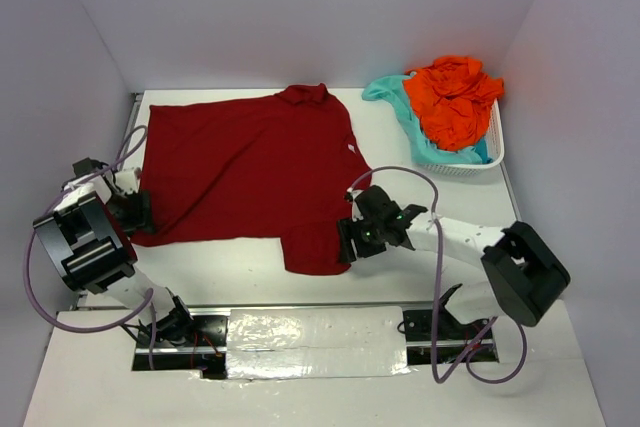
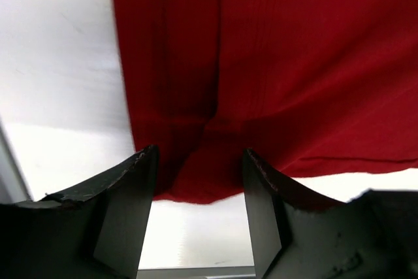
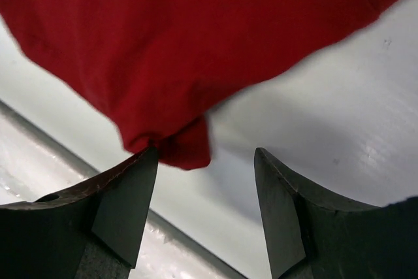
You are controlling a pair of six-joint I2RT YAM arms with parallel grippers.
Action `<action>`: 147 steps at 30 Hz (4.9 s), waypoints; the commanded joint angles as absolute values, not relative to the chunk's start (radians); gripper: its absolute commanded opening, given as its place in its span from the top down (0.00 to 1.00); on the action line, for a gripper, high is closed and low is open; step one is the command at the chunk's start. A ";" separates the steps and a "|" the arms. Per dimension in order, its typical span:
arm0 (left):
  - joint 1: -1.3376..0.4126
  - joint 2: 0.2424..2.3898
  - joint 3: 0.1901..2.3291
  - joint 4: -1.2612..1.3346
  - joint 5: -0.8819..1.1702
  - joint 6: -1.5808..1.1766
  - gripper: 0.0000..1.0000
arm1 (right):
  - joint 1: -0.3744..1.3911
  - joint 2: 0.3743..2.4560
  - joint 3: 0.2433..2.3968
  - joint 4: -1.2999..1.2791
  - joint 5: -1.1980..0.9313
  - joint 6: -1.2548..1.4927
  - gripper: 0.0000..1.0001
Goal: Fold and stack the t-shirts
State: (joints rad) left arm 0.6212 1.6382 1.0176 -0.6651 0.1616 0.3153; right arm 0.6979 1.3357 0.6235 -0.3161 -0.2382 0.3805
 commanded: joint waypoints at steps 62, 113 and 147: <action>0.560 1.519 1.170 -1.246 0.011 0.692 1.00 | 0.661 0.887 0.721 -0.882 -0.344 0.604 1.00; 0.308 2.356 2.074 -0.522 0.210 0.084 0.63 | 0.614 1.123 0.614 -0.707 -0.330 0.505 1.00; 0.304 2.410 2.059 -0.528 0.175 0.049 1.00 | 0.607 1.152 0.638 -0.729 -0.310 0.489 1.00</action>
State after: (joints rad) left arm 0.3061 2.4214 2.0720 -0.5575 0.1921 0.0483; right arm 0.6163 1.1461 0.6044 -0.7254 -0.3248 0.4999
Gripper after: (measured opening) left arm 0.028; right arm 0.011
